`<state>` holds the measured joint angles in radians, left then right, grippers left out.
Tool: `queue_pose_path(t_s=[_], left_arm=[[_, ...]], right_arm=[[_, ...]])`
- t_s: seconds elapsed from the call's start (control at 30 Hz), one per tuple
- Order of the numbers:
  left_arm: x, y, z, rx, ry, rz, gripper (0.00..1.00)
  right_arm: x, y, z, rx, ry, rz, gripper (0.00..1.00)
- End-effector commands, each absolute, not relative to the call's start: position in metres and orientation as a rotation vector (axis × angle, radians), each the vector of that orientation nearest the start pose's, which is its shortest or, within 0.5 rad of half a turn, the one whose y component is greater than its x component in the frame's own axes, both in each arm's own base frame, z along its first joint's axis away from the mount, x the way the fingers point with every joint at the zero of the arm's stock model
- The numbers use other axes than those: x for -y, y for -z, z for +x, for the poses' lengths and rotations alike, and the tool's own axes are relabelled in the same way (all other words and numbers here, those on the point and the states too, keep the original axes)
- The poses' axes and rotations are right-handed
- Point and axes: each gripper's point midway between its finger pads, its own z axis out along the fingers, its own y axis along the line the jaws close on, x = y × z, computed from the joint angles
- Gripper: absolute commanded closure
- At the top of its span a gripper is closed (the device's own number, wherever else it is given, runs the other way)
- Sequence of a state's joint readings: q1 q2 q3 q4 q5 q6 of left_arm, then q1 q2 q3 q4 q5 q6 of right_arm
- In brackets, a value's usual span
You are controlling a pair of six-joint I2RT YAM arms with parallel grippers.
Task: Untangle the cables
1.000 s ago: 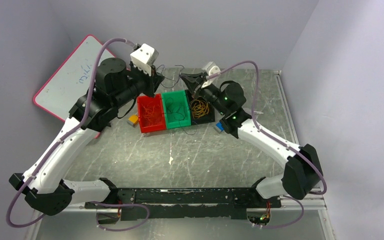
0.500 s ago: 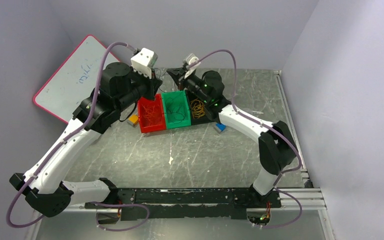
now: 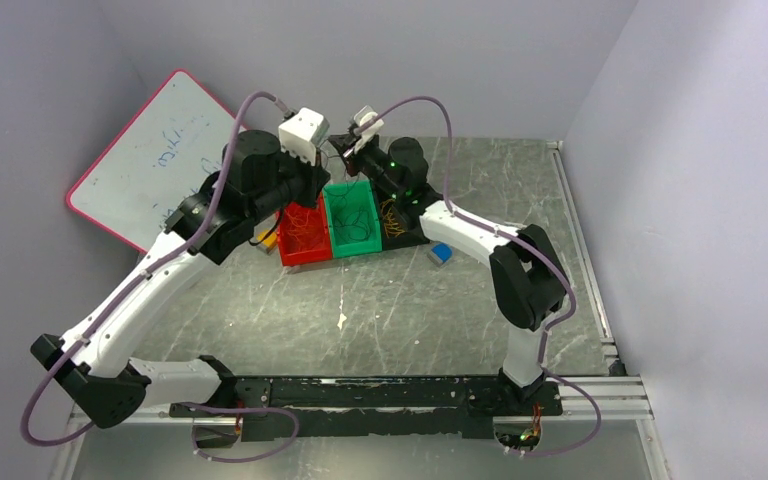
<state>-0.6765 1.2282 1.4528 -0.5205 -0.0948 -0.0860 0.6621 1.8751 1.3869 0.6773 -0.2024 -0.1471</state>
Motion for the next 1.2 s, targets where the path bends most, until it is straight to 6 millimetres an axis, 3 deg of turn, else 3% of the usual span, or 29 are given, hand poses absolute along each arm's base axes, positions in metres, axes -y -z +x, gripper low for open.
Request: queue_pose_path(t_s=[0.0, 0.27, 0.53, 0.73, 0.83, 1.17], left_arm=[[0.239, -0.352, 0.315, -1.842, 0.448, 0.499, 0.93], [0.254, -0.334, 0.329, -1.871, 0.503, 0.524, 0.93], [0.231, -0.323, 0.363, -1.883, 0.554, 0.429, 0.93], [0.228, -0.304, 0.380, -1.901, 0.558, 0.455, 0.93], [0.227, -0.294, 0.386, -1.920, 0.553, 0.458, 0.93], [0.221, -0.283, 0.403, -1.939, 0.561, 0.444, 0.93]], right_arm=[[-0.370, -0.305, 0.462, -1.234, -0.450, -0.670, 1.00], [-0.360, -0.255, 0.456, -1.366, -0.411, -0.726, 0.96], [-0.361, -0.205, 0.434, -1.484, -0.535, -0.760, 0.89], [-0.365, -0.175, 0.430, -1.561, -0.594, -0.767, 0.87], [-0.367, -0.168, 0.426, -1.582, -0.615, -0.780, 0.81], [-0.347, -0.178, 0.401, -1.580, -0.643, -0.779, 0.59]])
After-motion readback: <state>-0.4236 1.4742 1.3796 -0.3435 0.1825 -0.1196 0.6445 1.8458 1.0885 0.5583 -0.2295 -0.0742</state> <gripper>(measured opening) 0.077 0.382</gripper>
